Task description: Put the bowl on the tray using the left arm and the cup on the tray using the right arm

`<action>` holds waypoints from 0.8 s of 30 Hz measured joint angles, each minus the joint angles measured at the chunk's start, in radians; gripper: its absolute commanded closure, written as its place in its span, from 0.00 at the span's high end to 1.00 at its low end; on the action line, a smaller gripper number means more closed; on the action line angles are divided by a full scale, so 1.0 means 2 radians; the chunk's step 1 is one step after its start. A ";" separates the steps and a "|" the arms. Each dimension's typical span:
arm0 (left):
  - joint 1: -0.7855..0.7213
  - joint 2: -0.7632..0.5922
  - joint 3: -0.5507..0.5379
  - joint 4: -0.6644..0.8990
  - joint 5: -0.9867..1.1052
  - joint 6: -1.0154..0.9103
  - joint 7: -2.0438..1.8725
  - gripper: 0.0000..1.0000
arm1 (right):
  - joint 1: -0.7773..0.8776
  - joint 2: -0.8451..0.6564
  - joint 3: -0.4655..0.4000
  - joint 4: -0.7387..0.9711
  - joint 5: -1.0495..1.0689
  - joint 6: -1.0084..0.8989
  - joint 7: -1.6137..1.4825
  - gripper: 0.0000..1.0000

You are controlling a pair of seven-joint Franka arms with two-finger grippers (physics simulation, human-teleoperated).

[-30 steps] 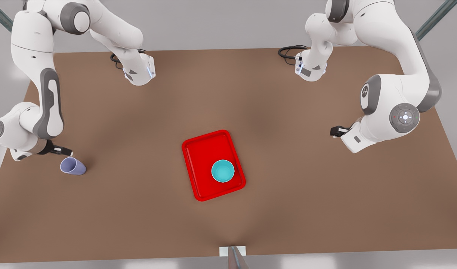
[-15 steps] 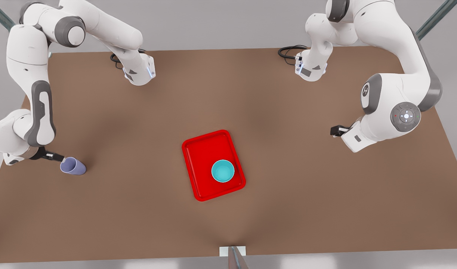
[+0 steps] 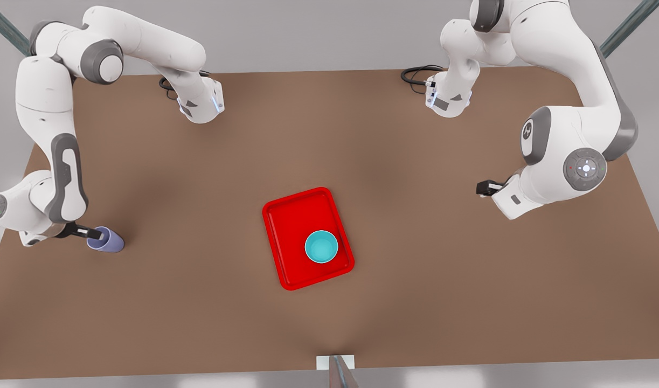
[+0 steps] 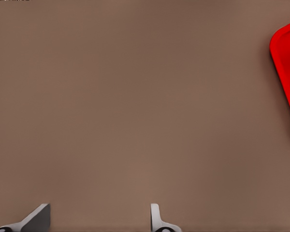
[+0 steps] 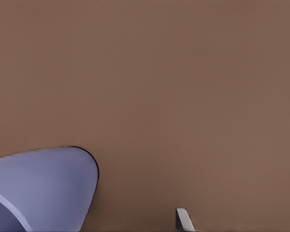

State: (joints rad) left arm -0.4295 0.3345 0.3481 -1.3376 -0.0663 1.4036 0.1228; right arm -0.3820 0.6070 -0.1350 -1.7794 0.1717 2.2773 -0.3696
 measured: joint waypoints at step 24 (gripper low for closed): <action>0.000 0.001 0.000 0.000 -0.001 0.000 0.001 1.00 | 0.007 -0.002 0.003 0.027 -0.001 -0.034 -0.012 0.21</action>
State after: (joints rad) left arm -0.4295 0.3360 0.3481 -1.3376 -0.0674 1.4036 0.1258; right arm -0.3682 0.6036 -0.1289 -1.7255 0.1688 2.2089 -0.3943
